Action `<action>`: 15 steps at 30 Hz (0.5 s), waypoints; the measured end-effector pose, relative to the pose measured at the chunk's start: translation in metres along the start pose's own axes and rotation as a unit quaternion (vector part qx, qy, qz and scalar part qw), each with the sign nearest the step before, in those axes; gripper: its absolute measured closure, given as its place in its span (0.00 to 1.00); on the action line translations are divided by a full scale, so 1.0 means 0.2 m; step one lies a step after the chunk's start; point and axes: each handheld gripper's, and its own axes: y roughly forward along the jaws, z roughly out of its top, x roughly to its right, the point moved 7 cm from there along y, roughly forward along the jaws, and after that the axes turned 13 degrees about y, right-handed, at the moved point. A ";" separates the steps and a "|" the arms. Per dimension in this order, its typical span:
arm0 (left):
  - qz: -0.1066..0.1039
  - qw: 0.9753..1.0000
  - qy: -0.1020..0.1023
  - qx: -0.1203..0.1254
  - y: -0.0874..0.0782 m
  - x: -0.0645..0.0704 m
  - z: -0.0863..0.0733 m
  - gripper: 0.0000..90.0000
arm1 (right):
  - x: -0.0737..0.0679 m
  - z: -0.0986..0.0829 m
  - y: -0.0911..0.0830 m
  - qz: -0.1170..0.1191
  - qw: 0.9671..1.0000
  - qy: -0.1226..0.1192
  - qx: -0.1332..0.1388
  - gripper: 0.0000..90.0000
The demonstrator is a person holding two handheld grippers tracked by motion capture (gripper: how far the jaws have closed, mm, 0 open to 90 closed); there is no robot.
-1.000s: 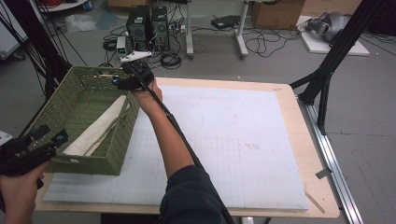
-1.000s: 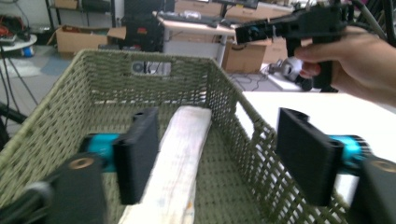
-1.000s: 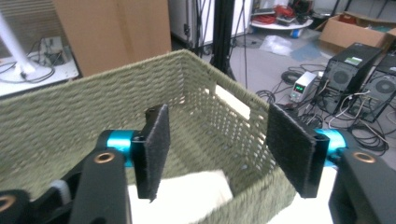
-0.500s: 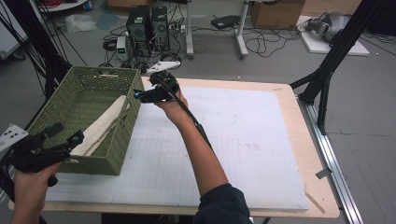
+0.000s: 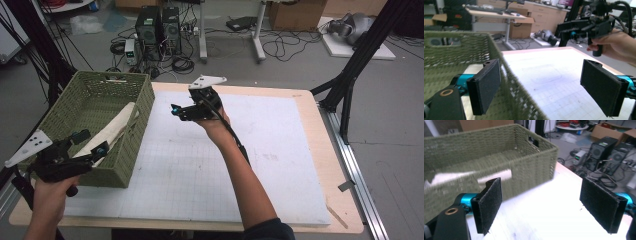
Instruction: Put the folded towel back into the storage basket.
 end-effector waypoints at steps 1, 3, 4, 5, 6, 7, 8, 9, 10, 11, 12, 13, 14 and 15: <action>-0.006 1.000 0.003 0.003 0.01 0.01 0.01 0.19 | 0.02 -0.03 -0.06 -0.005 1.000 0.001 0.002 0.19; -0.014 1.000 0.003 0.009 0.04 0.04 0.02 0.19 | 0.04 -0.04 -0.09 -0.009 1.000 0.003 0.003 0.19; -0.018 1.000 0.005 0.011 0.05 0.05 0.02 0.19 | 0.05 -0.06 -0.12 -0.012 1.000 0.005 0.002 0.19; -0.022 1.000 0.008 0.013 0.06 0.07 0.02 0.19 | 0.06 -0.07 -0.15 -0.015 1.000 0.006 0.004 0.19; -0.023 1.000 0.012 0.015 0.08 0.08 0.03 0.19 | 0.07 -0.09 -0.17 -0.018 1.000 0.006 0.006 0.19; -0.026 0.999 0.014 0.017 0.09 0.09 0.03 0.19 | 0.08 -0.10 -0.20 -0.021 1.000 0.009 0.006 0.19; -0.029 0.999 0.013 0.021 0.10 0.10 0.03 0.18 | 0.10 -0.14 -0.26 -0.027 1.000 0.013 0.008 0.19; -0.033 0.999 0.010 0.022 0.12 0.11 0.03 0.18 | 0.10 -0.14 -0.26 -0.027 1.000 0.013 0.008 0.19; -0.040 0.999 0.005 0.022 0.13 0.12 0.03 0.18 | 0.11 -0.15 -0.28 -0.029 0.999 0.013 0.008 0.19; -0.046 0.999 0.002 0.021 0.14 0.13 0.03 0.18 | 0.11 -0.17 -0.30 -0.032 0.999 0.011 0.008 0.19; -0.051 0.999 0.000 0.018 0.16 0.14 0.03 0.18 | 0.12 -0.19 -0.33 -0.035 0.999 0.011 0.009 0.19; -0.057 0.998 0.001 0.014 0.17 0.16 0.03 0.18 | 0.12 -0.21 -0.36 -0.039 0.999 0.013 0.008 0.19; -0.063 0.998 0.000 0.011 0.18 0.17 0.03 0.19 | 0.13 -0.22 -0.38 -0.040 0.999 0.013 0.011 0.19; -0.068 0.998 0.000 0.010 0.20 0.18 0.03 0.19 | 0.14 -0.26 -0.43 -0.046 0.999 0.017 0.012 0.19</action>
